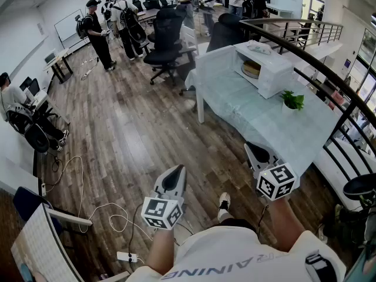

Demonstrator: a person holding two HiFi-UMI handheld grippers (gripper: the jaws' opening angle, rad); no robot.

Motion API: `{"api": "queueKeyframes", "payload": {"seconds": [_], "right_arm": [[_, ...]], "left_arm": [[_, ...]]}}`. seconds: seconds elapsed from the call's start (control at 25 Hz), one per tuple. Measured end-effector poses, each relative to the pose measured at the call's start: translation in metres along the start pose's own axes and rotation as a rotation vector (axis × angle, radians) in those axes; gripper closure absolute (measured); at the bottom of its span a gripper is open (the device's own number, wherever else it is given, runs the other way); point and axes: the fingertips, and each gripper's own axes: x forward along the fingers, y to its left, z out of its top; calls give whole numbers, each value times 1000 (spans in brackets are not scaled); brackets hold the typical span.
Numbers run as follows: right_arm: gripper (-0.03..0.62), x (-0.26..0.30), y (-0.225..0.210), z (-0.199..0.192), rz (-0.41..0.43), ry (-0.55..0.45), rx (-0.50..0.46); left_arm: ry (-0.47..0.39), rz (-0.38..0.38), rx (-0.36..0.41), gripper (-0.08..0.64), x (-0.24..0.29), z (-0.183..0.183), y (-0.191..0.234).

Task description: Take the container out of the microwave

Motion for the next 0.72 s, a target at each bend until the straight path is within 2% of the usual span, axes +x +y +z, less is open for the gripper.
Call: {"api": "queueKeyframes", "payload": {"seconds": [0.48,0.72], "right_arm": [[571,2,-7,-6,1,16,24],[571,5,-13,-5,-8,-19,58]], "left_arm": [[13,-6,-10,523,9,-1,-4],[14,-2,-10,523,12,-4,-2]]}}
